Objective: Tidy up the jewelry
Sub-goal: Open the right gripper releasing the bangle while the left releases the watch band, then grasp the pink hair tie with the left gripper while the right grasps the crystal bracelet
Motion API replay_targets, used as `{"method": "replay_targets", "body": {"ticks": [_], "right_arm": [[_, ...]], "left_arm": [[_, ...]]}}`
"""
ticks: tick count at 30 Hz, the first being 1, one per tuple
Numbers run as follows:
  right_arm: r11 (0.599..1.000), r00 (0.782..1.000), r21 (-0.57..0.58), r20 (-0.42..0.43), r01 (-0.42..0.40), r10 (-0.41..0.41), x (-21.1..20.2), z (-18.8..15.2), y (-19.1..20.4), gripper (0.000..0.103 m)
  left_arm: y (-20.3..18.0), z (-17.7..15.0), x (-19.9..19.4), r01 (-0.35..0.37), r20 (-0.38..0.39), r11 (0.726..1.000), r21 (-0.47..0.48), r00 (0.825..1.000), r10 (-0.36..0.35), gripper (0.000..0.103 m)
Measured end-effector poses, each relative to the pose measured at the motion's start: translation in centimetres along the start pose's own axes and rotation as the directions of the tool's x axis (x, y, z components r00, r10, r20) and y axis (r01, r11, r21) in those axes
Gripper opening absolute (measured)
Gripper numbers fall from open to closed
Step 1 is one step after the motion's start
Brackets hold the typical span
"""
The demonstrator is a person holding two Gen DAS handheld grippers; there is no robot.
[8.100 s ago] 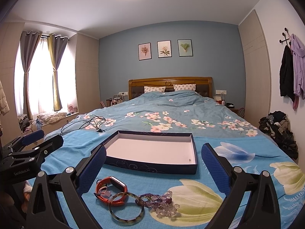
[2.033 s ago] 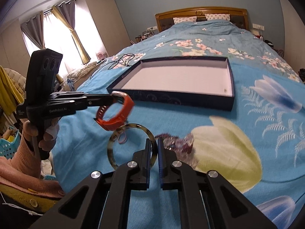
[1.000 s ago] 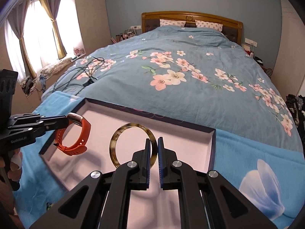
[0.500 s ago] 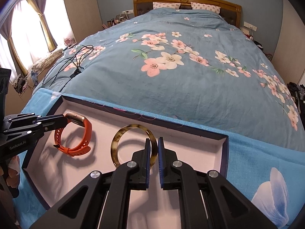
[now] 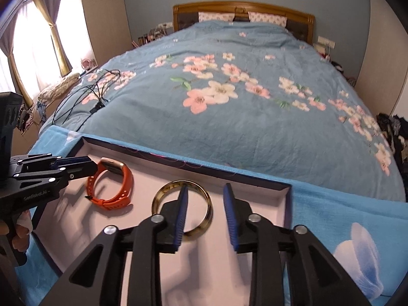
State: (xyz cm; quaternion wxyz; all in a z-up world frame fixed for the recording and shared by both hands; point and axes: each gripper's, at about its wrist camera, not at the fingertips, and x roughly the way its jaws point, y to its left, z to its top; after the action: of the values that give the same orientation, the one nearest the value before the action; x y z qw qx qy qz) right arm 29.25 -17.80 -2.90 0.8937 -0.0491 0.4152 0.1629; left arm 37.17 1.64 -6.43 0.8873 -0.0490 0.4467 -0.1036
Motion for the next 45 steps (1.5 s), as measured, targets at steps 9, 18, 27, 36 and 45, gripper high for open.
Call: {"method": "replay_targets", "body": {"ticks": [9, 18, 27, 36, 45], "right_arm": [[0.995, 0.990, -0.083, 0.122, -0.056, 0.066, -6.1, -2.4, 2.2, 0.056], [0.981, 0.974, -0.130, 0.157, -0.144, 0.164, -11.9, -9.2, 2.7, 0.066], [0.979, 0.979, -0.078, 0.063, -0.189, 0.194, -13.1, -16.1, 2.4, 0.049], [0.974, 0.974, -0.026, 0.031, -0.224, 0.225, -12.8, -18.7, 3.0, 0.038], [0.981, 0.981, -0.029, 0.038, -0.190, 0.191, -12.6, -19.3, 3.3, 0.009]], "left_arm": [[-1.6, -3.8, -8.0, -0.023, 0.204, 0.998, 0.054, 0.979, 0.011, 0.054], [-3.4, -11.5, -15.2, 0.002, 0.301, 0.992, 0.126, 0.953, -0.040, 0.066], [-4.9, -18.0, -16.3, 0.028, 0.249, 0.986, 0.164, 0.966, -0.069, 0.066], [-6.5, -22.0, -16.8, 0.062, 0.212, 0.973, 0.224, 0.971, -0.110, 0.066], [-8.5, -23.7, -16.7, 0.103, 0.163, 0.946, 0.306, 0.974, -0.159, 0.066]]}}
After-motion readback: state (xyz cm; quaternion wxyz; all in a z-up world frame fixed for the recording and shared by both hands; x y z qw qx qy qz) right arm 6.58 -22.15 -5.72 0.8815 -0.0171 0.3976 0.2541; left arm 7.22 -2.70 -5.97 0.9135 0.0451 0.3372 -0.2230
